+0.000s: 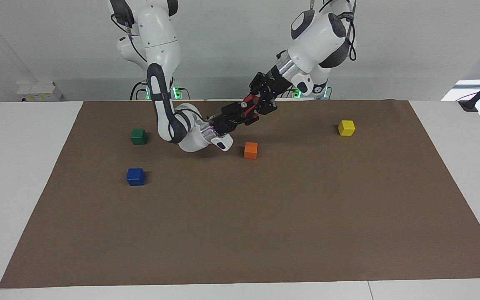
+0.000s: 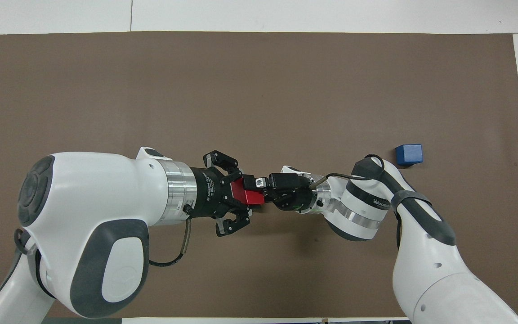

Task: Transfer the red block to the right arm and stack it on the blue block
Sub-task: 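Grasp the red cube with the right gripper beside the left gripper, then open the left gripper and pull back while the right gripper withdraws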

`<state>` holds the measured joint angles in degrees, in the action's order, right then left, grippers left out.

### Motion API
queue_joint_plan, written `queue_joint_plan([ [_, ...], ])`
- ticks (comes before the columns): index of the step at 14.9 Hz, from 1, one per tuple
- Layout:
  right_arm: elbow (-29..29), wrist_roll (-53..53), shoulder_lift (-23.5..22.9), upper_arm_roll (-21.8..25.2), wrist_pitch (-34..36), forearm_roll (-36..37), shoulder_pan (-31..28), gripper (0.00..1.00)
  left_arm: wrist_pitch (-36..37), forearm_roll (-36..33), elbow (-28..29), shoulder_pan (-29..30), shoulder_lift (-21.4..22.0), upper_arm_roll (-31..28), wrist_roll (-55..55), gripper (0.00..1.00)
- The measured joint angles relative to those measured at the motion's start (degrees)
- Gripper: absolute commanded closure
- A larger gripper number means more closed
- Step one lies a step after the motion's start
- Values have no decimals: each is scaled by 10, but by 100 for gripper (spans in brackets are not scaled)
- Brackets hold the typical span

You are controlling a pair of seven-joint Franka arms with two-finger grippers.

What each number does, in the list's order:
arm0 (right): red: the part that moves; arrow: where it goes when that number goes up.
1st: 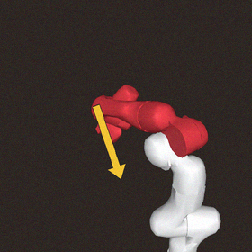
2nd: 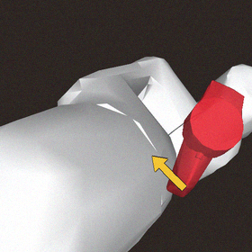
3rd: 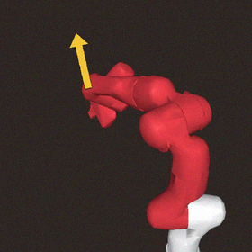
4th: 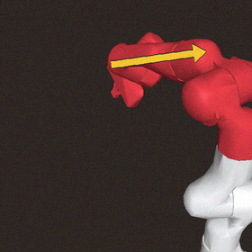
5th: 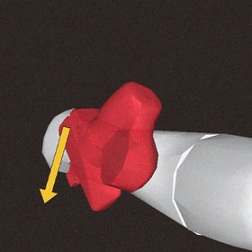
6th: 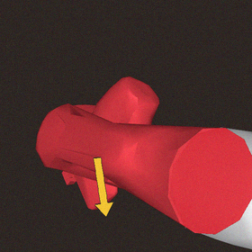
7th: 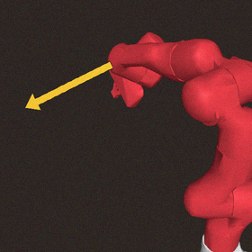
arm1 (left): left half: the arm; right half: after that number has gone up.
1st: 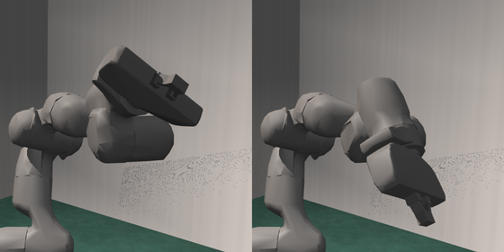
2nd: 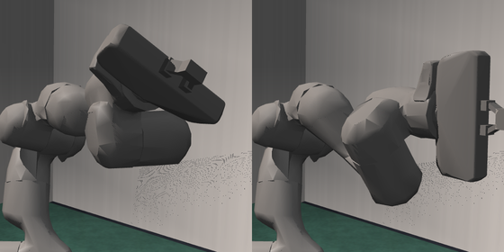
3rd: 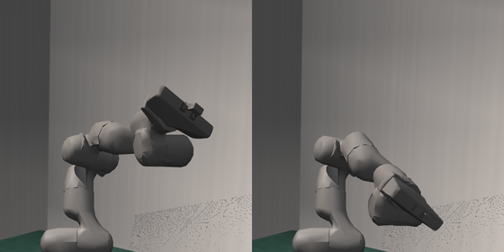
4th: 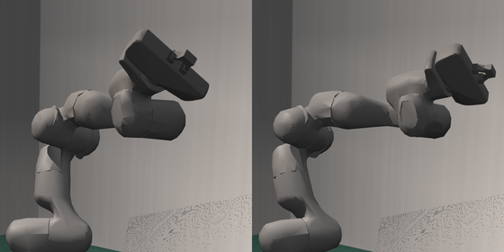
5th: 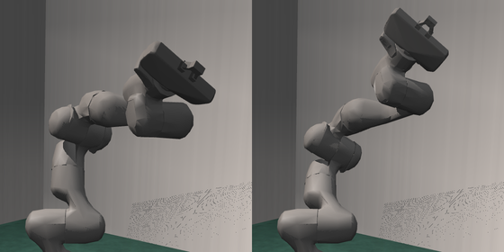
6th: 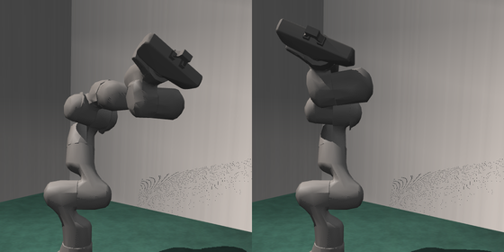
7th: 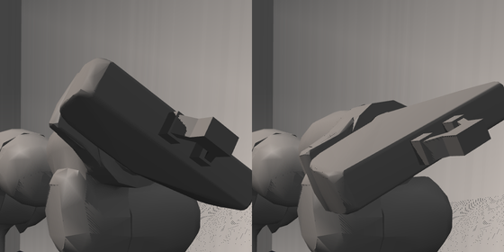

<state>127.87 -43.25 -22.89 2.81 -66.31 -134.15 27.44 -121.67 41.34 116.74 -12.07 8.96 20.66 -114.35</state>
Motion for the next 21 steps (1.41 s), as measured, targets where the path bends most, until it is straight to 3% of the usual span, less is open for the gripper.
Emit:
queue_joint_plan([
  [5, -3, 0, 5, 0, -23, 0, 1, 100, 45, 0, -6, 14, 22, -20, 48, 0],
  [8, -3, 0, 5, 1, -24, 0, 1, 100, 93, -15, -8, 69, 41, -30, 133, 0],
  [11, -9, 0, 11, 4, -57, 31, -9, 100, 136, -88, -8, 141, 42, -33, 235, 0],
  [16, -37, 68, 82, 8, -194, 237, -100, 100, 143, -189, -12, 216, 42, -36, 461, 0],
  [21, -72, 207, 173, 10, -287, 510, -174, 100, 184, -332, -61, 222, 29, -36, 652, 0],
])
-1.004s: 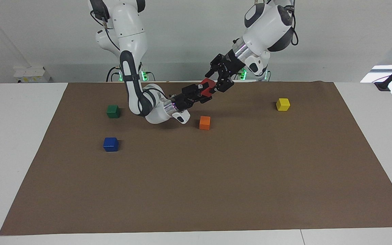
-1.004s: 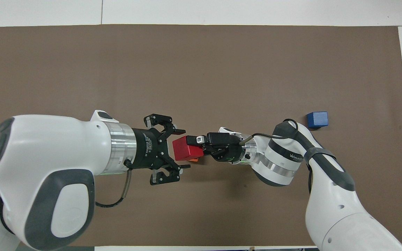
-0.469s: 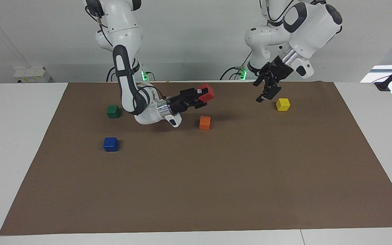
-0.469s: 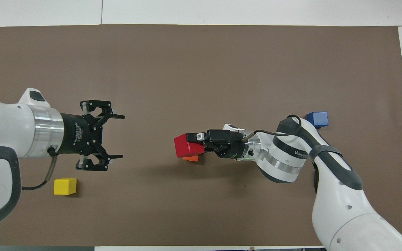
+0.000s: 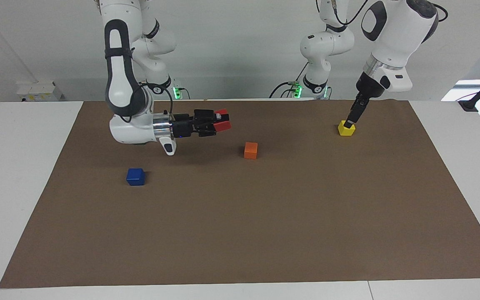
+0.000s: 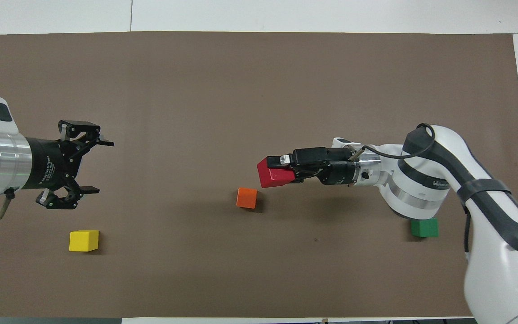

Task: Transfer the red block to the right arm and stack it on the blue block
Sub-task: 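Open the left gripper and pull back while the right gripper withdraws, then lower the red cube onto the blue cube with the right gripper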

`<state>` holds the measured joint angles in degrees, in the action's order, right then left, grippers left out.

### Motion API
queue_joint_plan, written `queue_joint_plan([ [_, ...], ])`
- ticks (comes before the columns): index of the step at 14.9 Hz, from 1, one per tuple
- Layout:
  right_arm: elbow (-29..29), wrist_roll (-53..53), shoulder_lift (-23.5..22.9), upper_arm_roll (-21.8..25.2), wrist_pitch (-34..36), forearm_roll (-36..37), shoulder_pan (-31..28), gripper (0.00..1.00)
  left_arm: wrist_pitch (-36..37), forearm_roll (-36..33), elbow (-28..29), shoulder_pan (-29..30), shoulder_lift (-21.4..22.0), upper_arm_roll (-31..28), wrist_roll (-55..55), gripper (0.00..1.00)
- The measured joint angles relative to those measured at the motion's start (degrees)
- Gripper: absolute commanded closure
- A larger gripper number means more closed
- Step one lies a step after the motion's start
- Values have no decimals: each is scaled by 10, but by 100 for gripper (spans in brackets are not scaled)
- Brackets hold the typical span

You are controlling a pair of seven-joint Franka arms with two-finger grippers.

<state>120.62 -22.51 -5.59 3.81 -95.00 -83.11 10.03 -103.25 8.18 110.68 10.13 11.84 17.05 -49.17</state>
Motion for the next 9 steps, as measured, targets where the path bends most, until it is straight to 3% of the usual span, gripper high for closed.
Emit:
queue_joint_plan([
  [3, -26, 58, 44, 1, -5, 180, -38, 100, 70, -55, -58, 14, -29, -12, 176, 0],
  [9, -89, 102, 76, 1, -7, 497, -62, 100, 127, -152, -195, 1, -141, -9, 316, 0],
])
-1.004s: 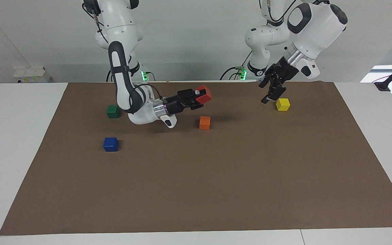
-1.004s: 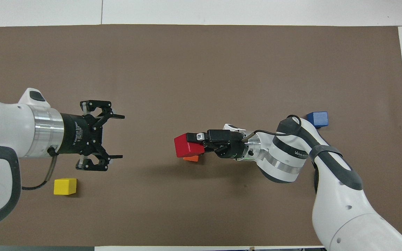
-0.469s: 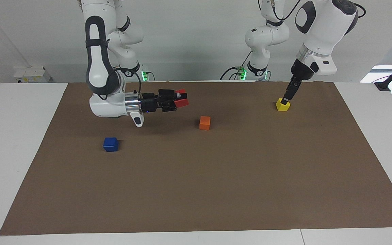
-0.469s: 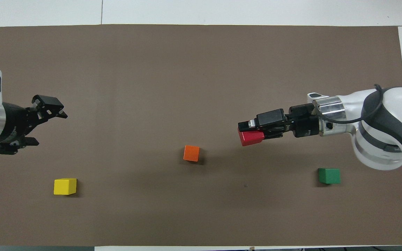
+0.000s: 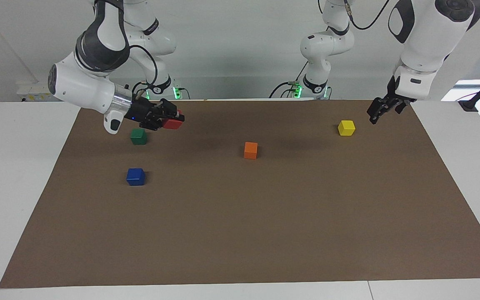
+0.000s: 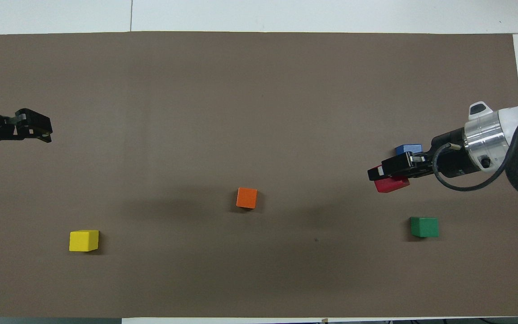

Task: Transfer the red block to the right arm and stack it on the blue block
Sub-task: 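Lower the red cube onto the blue cube with the right gripper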

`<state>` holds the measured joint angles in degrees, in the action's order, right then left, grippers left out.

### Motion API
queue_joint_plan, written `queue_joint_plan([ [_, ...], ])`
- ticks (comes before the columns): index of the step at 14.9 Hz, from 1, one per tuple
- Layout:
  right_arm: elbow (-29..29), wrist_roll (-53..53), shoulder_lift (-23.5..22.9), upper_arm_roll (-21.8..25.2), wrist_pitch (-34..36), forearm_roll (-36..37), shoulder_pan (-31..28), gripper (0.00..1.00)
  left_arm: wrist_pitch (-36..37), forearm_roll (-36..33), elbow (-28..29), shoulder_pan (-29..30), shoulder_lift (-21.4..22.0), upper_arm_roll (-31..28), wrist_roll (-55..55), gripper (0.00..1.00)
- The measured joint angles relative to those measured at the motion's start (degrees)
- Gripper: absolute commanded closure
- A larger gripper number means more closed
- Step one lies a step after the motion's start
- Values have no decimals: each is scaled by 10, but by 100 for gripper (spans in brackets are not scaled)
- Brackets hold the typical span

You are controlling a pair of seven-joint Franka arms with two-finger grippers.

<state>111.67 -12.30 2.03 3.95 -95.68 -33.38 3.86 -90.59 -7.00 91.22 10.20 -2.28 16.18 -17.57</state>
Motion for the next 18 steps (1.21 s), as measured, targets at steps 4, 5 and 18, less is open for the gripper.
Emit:
queue_joint_plan([
  [4, -12, 7, 4, -2, -14, 166, 1, 100, -2, 4, -2, -6, -14, -1, 7, 0],
  [5, -11, 11, 4, -2, -29, 203, 0, 100, -10, 4, 1, -11, -13, -2, 9, 0],
  [18, 61, 234, -66, -5, -272, 412, -7, 100, -31, 36, 45, -95, 24, -59, 28, 0],
])
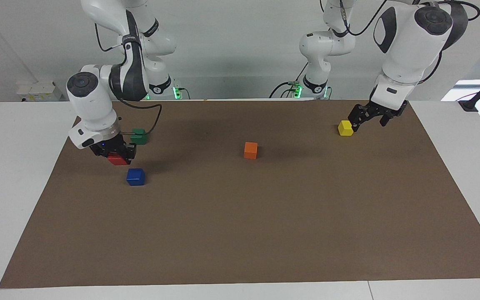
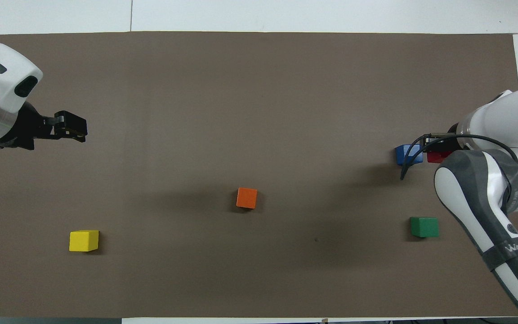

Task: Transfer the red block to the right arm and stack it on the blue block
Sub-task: 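Lower the red cube onto the blue cube with the right gripper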

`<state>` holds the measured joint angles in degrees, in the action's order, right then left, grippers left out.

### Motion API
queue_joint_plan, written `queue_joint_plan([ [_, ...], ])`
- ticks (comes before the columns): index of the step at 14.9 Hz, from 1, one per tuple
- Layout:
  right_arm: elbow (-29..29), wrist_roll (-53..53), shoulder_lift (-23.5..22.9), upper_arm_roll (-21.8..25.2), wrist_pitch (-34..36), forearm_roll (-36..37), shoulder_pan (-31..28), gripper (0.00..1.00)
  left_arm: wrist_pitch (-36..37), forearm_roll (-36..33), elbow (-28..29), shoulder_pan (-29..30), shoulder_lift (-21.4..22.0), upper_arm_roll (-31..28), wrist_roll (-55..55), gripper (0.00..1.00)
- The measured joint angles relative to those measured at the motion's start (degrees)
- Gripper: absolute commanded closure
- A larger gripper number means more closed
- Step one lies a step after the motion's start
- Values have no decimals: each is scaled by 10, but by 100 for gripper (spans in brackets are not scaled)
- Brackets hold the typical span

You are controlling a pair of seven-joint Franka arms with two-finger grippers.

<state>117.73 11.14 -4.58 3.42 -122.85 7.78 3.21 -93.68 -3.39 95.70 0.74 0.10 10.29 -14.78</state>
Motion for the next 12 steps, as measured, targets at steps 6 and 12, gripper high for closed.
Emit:
queue_joint_plan([
  [6, 18, 12, -26, -3, -80, 2, 7, 100, -4, 31, 28, -2, 26, -12, 32, 0],
  [12, 24, 23, -54, -4, -122, 2, 18, 100, -6, 46, 28, 1, 26, -24, 56, 0],
])
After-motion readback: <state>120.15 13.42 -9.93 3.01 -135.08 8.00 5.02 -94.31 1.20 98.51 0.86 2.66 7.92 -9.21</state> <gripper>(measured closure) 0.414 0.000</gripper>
